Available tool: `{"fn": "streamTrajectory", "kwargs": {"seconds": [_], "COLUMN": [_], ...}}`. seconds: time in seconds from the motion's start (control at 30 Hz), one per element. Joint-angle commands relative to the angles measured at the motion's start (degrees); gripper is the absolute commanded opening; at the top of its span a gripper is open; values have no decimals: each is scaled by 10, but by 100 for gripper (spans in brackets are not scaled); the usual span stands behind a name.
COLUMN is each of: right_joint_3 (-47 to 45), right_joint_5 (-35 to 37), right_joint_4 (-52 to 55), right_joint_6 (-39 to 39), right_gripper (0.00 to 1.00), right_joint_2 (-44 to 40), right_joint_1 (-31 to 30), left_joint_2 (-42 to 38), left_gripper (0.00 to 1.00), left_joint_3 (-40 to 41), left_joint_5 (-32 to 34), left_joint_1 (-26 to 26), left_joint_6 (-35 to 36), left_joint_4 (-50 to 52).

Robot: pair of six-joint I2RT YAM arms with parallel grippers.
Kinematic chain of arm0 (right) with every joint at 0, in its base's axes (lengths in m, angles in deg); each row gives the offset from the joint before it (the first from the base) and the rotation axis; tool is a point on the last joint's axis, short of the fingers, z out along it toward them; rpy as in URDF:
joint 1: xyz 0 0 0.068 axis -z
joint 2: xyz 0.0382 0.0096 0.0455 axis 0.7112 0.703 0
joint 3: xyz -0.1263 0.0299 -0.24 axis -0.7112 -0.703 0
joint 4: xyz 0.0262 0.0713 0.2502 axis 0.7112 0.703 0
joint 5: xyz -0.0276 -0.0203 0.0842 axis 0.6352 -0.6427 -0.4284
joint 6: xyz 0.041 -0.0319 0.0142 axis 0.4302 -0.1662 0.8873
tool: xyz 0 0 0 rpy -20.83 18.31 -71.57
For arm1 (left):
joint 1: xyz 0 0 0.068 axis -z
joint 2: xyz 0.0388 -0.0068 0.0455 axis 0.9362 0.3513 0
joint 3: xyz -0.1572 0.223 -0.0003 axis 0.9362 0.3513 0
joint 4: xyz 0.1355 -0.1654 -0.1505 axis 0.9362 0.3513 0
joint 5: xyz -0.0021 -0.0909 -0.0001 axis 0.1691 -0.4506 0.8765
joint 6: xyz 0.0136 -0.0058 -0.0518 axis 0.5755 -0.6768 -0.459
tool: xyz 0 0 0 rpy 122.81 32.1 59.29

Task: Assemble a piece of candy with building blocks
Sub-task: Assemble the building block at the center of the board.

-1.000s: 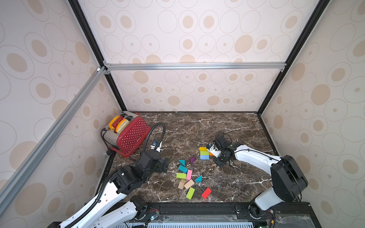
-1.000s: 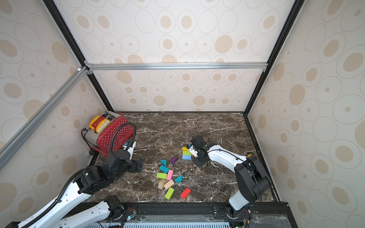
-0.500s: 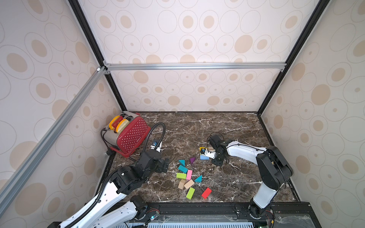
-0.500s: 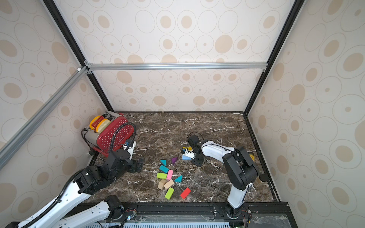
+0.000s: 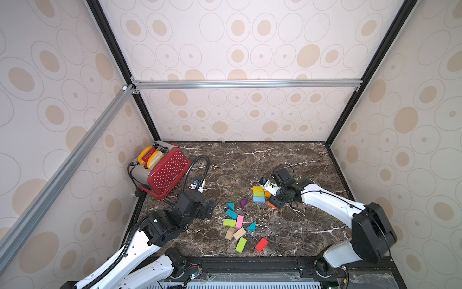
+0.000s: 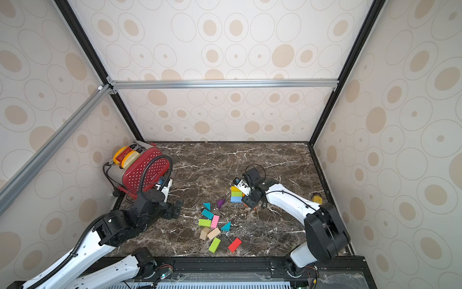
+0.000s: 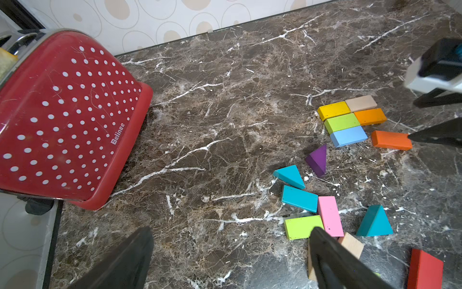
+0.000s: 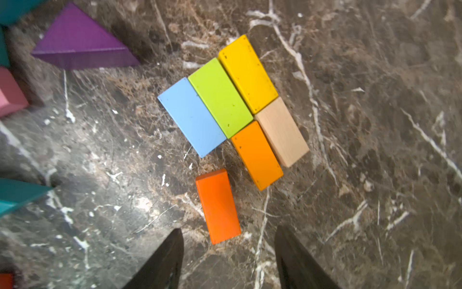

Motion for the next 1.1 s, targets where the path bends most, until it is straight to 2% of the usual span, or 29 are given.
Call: {"fn": "streamTrajectory", "kwargs": {"seconds": [0.0,0.07,0.13,0.27,0.43,0.6,0.87,1.07], "right_joint_3": [-53,-69,-78,-79,-63,-54,-43,-24], "right_joint_5": [-22,-16,22,7,-24,-49,-56,-63], "right_joint_4": [-4,1,7,7,-15,-33,-41,-36], "right_joint_6": [164,199,222,236,226,220,210,181], "right_gripper": [62,61,60,56,47,40,34,34], "right_joint_2": [-32,-41,-36,5,73,103,124,136], "right_joint_1": [4,4,5,23,39,44,63,65], "left_joint_2": [-4,-4,-3,-5,-4,-3,-2,-2], "left_gripper": [98,98,98,98,98,99,98,98], "left_joint_3": [-5,-5,-6,-5,-5,-5,-5,-5], "left_joint_5": [-1,-4,-4,-3,1,3,3,4], "left_joint_1": [-3,-3,-3,-3,-3,-3,-3,-3], "left_joint_6": [3,3,3,3,3,2,3,3], "left_joint_4": [-3,-3,-2,-3,-2,-1,-1,-1]}}
